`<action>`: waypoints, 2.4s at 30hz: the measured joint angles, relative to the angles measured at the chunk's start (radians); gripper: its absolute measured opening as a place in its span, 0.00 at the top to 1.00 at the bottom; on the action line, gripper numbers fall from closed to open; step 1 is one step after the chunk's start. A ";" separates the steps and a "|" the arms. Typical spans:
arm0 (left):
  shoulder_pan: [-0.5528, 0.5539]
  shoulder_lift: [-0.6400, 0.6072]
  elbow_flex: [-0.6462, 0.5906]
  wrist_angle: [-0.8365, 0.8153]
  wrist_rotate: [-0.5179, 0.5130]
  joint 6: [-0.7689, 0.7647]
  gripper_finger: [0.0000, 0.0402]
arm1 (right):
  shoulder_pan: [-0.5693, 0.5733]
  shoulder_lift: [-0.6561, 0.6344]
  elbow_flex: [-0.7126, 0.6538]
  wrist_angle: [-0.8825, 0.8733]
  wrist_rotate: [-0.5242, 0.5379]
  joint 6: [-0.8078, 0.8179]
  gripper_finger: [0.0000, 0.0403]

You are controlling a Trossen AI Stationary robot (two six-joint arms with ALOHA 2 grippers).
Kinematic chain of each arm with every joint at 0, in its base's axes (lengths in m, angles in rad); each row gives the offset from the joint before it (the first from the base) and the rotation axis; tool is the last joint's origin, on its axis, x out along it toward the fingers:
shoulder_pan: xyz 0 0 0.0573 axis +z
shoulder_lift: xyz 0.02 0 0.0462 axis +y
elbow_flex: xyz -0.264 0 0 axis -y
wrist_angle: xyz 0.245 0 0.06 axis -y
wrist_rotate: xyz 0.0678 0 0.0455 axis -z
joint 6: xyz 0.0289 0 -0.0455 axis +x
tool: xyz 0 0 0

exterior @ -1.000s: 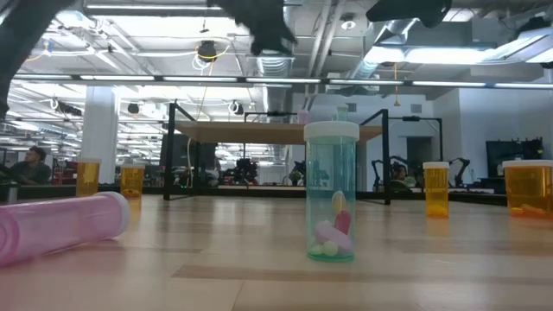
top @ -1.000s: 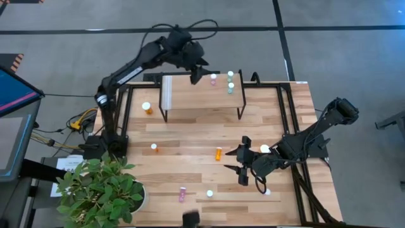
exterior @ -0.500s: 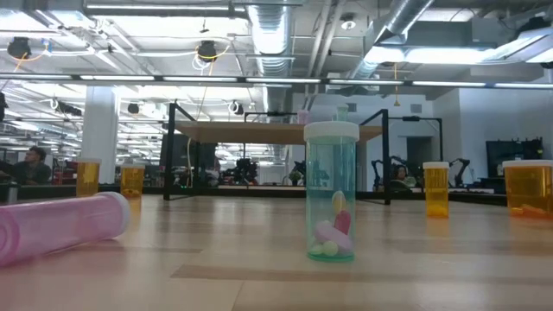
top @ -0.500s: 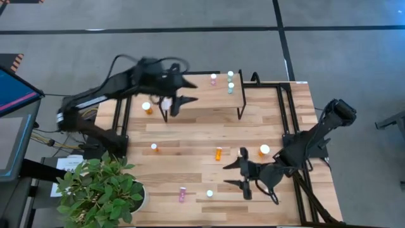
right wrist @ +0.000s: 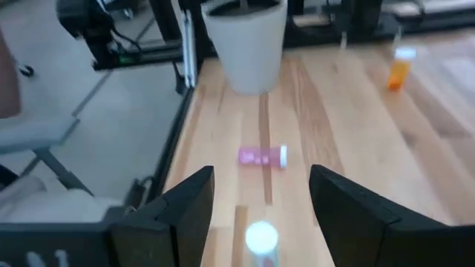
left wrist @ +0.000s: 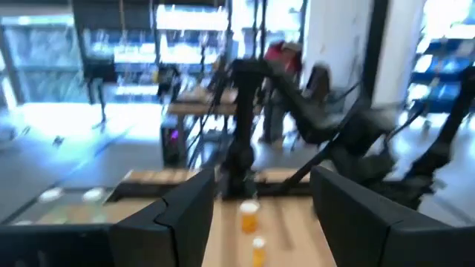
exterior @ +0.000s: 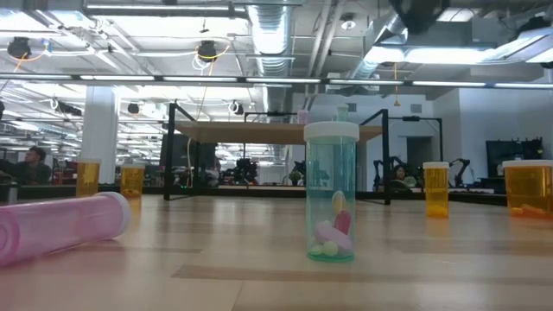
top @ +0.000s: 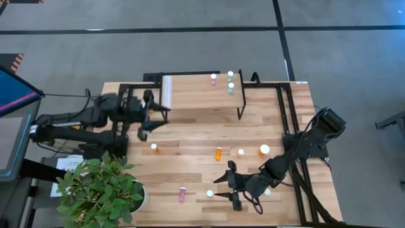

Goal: Pick and place medicine bottles onto shelf by color
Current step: Align the small green pill bottle with the other small green pill bottles on the shelf

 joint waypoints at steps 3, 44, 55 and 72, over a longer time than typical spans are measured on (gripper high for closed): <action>-0.064 -0.051 -0.108 0.103 -0.042 -0.014 0.48 | 0.000 0.033 0.001 0.048 -0.013 0.031 0.39; -0.179 -0.055 -0.274 0.335 -0.217 0.031 0.48 | -0.034 0.285 0.120 -0.091 -0.068 0.188 0.39; -0.180 -0.055 -0.274 0.332 -0.219 0.030 0.48 | -0.030 0.296 0.119 -0.101 -0.067 0.208 0.39; -0.180 -0.055 -0.273 0.327 -0.221 0.029 0.48 | -0.030 0.294 0.119 -0.100 -0.067 0.199 0.62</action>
